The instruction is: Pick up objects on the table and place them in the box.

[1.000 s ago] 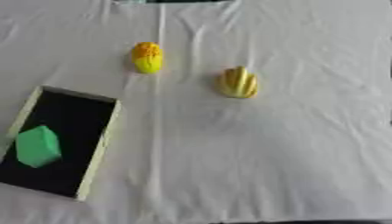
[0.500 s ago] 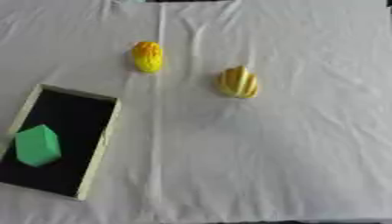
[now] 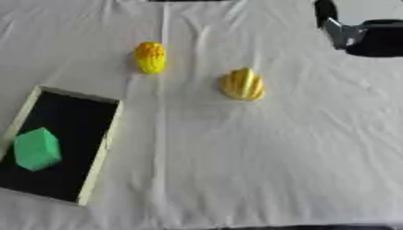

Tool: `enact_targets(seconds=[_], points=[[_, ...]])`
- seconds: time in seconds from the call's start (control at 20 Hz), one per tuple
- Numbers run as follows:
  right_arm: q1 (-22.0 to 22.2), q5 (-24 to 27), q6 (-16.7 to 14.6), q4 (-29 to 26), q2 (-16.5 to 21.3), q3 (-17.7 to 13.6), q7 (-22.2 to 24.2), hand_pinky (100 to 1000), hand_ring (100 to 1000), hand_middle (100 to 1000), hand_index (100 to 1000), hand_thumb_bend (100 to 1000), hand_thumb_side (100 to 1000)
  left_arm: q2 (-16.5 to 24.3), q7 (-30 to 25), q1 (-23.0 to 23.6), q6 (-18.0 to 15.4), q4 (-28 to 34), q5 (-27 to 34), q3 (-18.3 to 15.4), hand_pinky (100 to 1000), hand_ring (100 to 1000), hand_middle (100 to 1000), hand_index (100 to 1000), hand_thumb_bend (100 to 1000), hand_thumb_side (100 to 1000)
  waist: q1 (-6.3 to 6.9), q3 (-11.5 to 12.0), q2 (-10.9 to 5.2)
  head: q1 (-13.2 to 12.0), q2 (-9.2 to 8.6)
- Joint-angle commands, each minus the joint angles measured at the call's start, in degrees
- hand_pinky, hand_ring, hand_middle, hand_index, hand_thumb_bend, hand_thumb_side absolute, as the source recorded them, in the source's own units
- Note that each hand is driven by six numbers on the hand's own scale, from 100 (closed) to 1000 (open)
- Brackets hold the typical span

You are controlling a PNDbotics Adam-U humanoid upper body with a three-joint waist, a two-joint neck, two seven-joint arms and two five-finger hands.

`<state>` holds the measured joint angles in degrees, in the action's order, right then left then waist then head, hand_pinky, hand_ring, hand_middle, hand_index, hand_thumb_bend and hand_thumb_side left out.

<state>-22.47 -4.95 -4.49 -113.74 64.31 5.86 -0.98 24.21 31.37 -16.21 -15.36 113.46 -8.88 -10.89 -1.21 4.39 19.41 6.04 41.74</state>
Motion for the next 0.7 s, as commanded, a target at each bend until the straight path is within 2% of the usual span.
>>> enact_targets(seconds=[0.05, 0.3, 0.55, 0.7], points=[[-2.7, -3.5, 3.0, 0.6, 4.6, 3.2, 5.4, 922, 924, 794, 905, 100, 198, 1.9, -0.6, -0.8, 0.0, 1.1, 0.6, 0.2, 819, 754, 710, 843, 100, 370, -0.05, 0.2, -1.34, 0.7, -0.09], [-7.8, -8.2, 2.5, 4.3, 4.8, 8.5, 16.1, 923, 933, 824, 917, 100, 227, 2.0, -1.0, -0.9, 0.0, 1.1, 1.0, 0.5, 818, 753, 709, 843, 100, 371, -0.27, 0.4, -1.51, 1.2, 0.01], [-13.8, -10.1, 0.9, 9.2, 2.0, 12.9, 24.9, 938, 950, 833, 932, 100, 382, 2.1, -1.2, -0.9, 0.0, 1.1, 1.3, 0.7, 818, 753, 709, 842, 100, 373, -0.36, 0.4, -1.74, 1.5, 0.15], [-17.9, -10.2, 0.9, 12.4, -0.4, 15.2, 28.9, 944, 954, 836, 938, 100, 434, 2.1, -1.3, -0.8, 0.0, 1.1, 1.4, 0.8, 818, 753, 709, 842, 100, 374, -0.39, 0.3, -1.93, 1.6, 0.32]])
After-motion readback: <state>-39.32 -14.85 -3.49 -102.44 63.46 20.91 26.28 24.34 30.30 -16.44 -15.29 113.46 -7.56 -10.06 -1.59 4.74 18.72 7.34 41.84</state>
